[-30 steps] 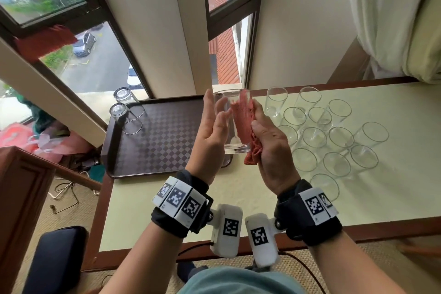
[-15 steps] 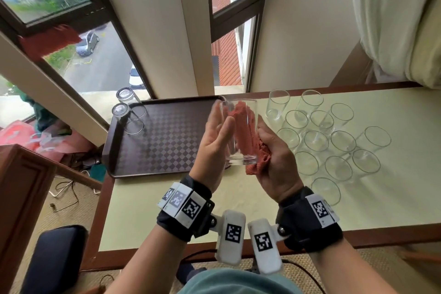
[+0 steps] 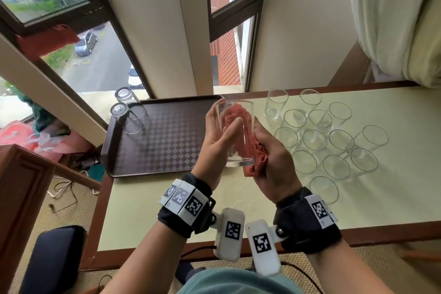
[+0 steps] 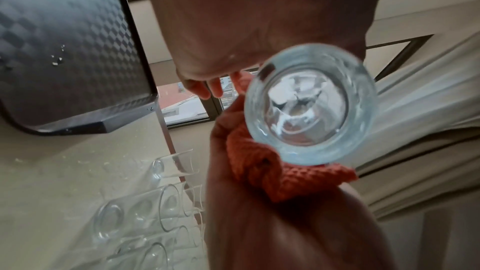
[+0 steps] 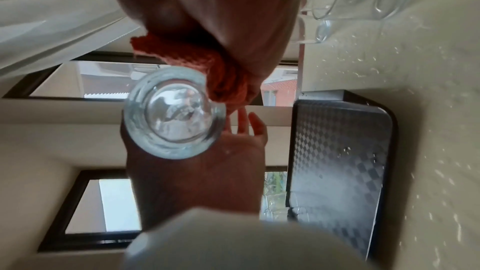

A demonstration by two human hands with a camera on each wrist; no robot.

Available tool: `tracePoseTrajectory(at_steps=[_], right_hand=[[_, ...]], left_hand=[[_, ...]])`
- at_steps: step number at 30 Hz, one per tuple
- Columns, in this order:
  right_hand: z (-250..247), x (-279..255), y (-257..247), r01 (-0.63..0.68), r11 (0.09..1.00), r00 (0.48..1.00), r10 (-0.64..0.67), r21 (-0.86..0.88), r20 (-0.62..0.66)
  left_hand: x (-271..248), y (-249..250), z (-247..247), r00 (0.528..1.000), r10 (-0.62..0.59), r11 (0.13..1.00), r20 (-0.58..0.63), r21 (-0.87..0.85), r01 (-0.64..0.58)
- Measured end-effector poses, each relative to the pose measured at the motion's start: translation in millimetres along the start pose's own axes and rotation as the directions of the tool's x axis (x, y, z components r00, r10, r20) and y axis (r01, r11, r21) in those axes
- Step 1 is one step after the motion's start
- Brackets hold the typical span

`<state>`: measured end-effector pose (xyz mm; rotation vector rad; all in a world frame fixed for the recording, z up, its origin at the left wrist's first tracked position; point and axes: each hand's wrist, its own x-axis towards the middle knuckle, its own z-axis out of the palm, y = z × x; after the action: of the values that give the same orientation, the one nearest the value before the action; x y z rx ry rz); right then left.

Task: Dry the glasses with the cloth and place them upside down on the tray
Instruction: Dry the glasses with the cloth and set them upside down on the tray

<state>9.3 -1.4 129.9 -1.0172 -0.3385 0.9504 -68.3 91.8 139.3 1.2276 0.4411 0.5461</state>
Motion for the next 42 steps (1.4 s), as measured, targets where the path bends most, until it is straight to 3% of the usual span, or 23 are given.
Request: tracePoseTrajectory(at_steps=[3, 5, 7, 9, 12, 16, 19, 21, 25, 27, 31, 37, 39, 42], right_hand=[[-1, -2, -1, 0.039, 0.999, 0.999, -0.038, 0.019, -0.011], [-1, -1, -3, 0.135, 0.969, 0.985, -0.154, -0.206, -0.075], [2, -1, -4, 0.219, 0.882, 0.958, -0.275, -0.418, -0.080], [5, 0, -2, 0.255, 0.828, 0.946, -0.321, -0.499, -0.050], [5, -2, 1, 0.241, 0.859, 0.958, -0.284, -0.452, -0.028], [6, -7, -2, 0.178, 0.962, 0.984, -0.176, -0.208, 0.025], [7, -8, -4, 0.128, 0.989, 0.991, -0.126, -0.069, 0.033], [9, -9, -1, 0.149, 0.982, 0.989, -0.150, -0.114, -0.002], [15, -11, 5, 0.258, 0.893, 0.956, -0.292, -0.369, -0.038], [18, -9, 7, 0.267, 0.871, 0.953, -0.303, -0.414, -0.024], [20, -9, 4, 0.192, 0.923, 0.981, -0.194, -0.334, 0.029], [21, -8, -4, 0.054, 0.998, 0.995, -0.055, 0.018, 0.086], [19, -8, -1, 0.071, 0.997, 0.996, -0.072, 0.009, 0.060], [18, -6, 5, 0.142, 0.976, 0.989, -0.147, -0.165, -0.019]], left_hand=[[-2, 1, -4, 0.999, -0.034, 0.999, 0.037, 0.032, 0.032], [-4, 2, -5, 1.000, -0.007, 0.999, 0.007, 0.039, 0.006], [-6, 4, -2, 1.000, 0.009, 0.998, -0.017, 0.062, -0.008], [-10, 5, 0, 1.000, 0.015, 0.994, 0.002, 0.107, -0.015], [-12, 11, 3, 1.000, 0.013, 0.991, 0.010, 0.136, -0.015], [-12, 11, 2, 1.000, 0.009, 1.000, -0.005, 0.018, -0.009], [-14, 11, -2, 0.999, -0.025, 0.999, 0.047, -0.026, 0.026], [-15, 12, -6, 0.998, -0.029, 0.999, 0.064, -0.034, 0.032], [-16, 9, -15, 0.996, 0.034, 0.999, -0.081, -0.010, -0.035], [-18, 11, -15, 0.996, 0.054, 0.998, -0.072, 0.046, -0.051], [-21, 17, -8, 0.997, 0.060, 0.990, -0.046, 0.127, -0.054], [-18, 20, -13, 0.999, 0.032, 0.999, 0.009, 0.041, -0.033], [-18, 18, -15, 0.998, 0.049, 0.996, 0.045, 0.069, -0.052], [-17, 18, -14, 0.991, 0.132, 0.987, -0.035, 0.099, -0.128]])
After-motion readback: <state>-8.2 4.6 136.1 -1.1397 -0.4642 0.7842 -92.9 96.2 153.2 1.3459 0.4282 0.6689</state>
